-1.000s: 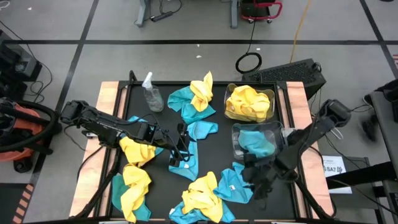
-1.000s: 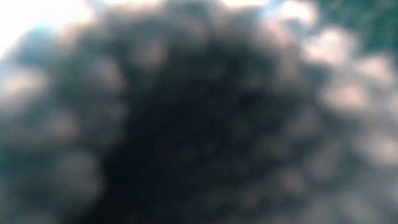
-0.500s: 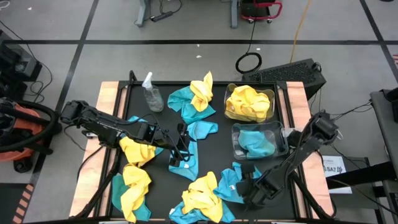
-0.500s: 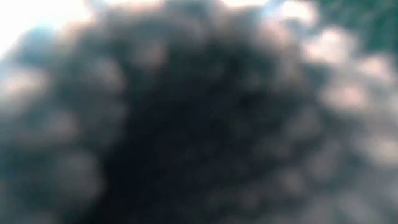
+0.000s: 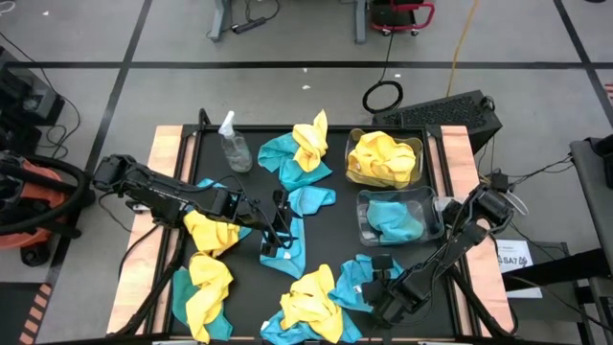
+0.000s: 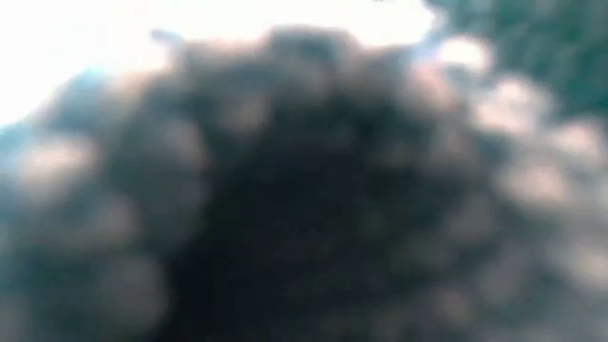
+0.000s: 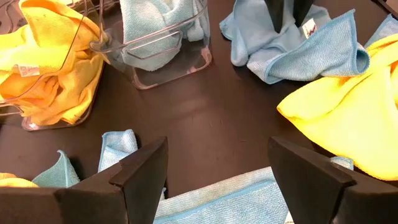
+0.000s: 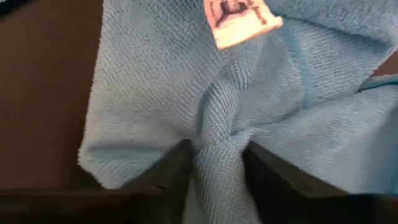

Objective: Sort microfiber towel by color & place in baskets
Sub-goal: Put the blue microfiber towel into the bottom transparent bin

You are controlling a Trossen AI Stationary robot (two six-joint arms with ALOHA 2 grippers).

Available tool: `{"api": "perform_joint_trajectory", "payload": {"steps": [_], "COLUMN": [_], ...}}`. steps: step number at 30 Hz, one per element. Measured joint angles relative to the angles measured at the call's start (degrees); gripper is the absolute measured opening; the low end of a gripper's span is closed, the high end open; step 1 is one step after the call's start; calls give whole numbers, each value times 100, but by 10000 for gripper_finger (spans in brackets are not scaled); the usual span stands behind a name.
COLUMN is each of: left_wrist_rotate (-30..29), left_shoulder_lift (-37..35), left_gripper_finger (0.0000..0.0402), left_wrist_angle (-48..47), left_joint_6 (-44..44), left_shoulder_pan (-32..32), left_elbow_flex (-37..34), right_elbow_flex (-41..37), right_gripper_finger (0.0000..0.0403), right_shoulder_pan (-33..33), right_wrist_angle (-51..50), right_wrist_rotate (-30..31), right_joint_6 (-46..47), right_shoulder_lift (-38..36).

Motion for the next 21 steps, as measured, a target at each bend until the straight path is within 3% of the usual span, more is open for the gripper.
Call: {"api": "perform_joint_trajectory", "payload": {"steps": [5, 12, 21], "left_wrist_rotate": [0, 0, 2], "left_shoulder_lift": [0, 0, 0], "left_gripper_finger": [280, 280, 280], "left_wrist_angle": [0, 0, 0], "left_joint_6": [2, 2, -2], "left_shoulder_pan": [0, 0, 0], "left_elbow_flex": [0, 0, 0], "right_elbow_flex": [-11, 238, 1133], "right_gripper_finger": [17, 6, 2], "right_shoulder_pan": [-13, -19, 24], "right_wrist_angle": [-39, -305, -1892], "right_wrist_rotate": [96, 228, 1387], "right_joint_6": [-88, -169, -56], "right_shoulder_lift": [11, -114, -902]}}
